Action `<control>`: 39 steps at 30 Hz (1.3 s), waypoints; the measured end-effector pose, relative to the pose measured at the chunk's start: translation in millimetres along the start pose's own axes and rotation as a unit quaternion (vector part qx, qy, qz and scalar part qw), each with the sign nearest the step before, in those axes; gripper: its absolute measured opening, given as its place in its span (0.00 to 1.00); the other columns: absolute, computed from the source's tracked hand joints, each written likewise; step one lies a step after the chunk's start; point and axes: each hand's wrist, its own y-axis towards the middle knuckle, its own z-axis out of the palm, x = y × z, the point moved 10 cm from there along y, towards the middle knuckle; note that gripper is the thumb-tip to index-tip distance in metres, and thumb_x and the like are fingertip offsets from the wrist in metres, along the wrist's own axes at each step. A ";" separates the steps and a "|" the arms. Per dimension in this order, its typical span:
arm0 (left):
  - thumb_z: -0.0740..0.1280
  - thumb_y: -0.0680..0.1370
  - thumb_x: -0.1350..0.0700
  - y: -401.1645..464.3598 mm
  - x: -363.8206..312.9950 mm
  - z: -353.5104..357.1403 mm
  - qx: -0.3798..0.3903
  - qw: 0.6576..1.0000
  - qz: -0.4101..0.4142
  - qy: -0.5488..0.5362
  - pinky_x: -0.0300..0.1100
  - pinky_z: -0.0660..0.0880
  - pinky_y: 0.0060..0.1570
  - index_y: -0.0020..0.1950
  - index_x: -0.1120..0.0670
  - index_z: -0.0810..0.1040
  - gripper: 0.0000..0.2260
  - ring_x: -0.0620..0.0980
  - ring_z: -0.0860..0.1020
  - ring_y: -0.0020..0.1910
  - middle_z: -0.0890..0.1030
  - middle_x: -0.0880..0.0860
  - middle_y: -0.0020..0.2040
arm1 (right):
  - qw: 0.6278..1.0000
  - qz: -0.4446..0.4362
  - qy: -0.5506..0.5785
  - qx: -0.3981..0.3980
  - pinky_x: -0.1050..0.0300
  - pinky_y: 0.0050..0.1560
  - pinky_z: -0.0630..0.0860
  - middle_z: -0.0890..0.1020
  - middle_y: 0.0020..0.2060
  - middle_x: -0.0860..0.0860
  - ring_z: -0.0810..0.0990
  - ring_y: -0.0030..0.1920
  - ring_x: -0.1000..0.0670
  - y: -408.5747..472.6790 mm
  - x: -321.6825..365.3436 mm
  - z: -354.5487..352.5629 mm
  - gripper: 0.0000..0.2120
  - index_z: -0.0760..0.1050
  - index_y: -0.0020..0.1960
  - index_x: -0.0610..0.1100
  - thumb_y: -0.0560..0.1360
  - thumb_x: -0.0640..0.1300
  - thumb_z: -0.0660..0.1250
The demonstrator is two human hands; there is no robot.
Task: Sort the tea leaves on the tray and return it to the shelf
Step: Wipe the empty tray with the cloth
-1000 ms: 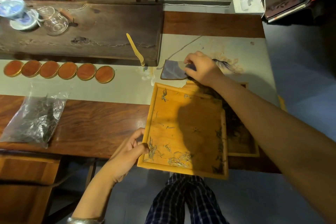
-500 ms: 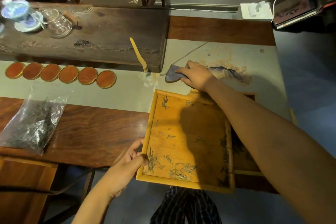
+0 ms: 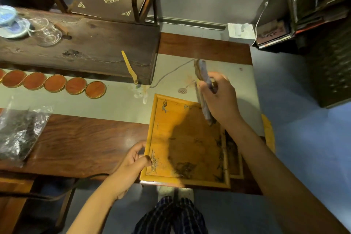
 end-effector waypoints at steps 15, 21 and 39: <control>0.67 0.76 0.58 -4.0 -36.3 31.8 -0.010 0.996 0.024 -0.091 0.39 0.79 0.46 0.59 0.57 0.77 0.11 0.53 0.84 0.52 0.85 0.56 0.53 | 0.982 -0.028 -0.109 0.152 0.62 0.48 0.74 0.67 0.66 0.47 0.72 0.57 0.48 -169.2 62.9 49.1 0.22 0.70 0.69 0.54 0.78 0.38 0.58; 0.61 0.79 0.68 -10.2 -30.9 27.9 0.007 0.999 0.017 -0.044 0.35 0.79 0.40 0.61 0.57 0.76 0.13 0.49 0.84 0.44 0.85 0.60 0.53 | 0.967 -0.032 -0.172 0.183 0.53 0.54 0.75 0.66 0.68 0.46 0.70 0.63 0.45 -168.2 54.6 55.5 0.22 0.72 0.68 0.52 0.77 0.36 0.60; 0.59 0.80 0.67 -8.6 -33.0 26.1 0.004 0.994 -0.003 -0.113 0.45 0.82 0.41 0.65 0.59 0.74 0.14 0.55 0.83 0.45 0.82 0.63 0.56 | 0.946 -0.137 -0.200 0.216 0.54 0.45 0.78 0.74 0.61 0.41 0.76 0.56 0.43 -163.2 73.2 47.8 0.19 0.76 0.63 0.48 0.74 0.37 0.67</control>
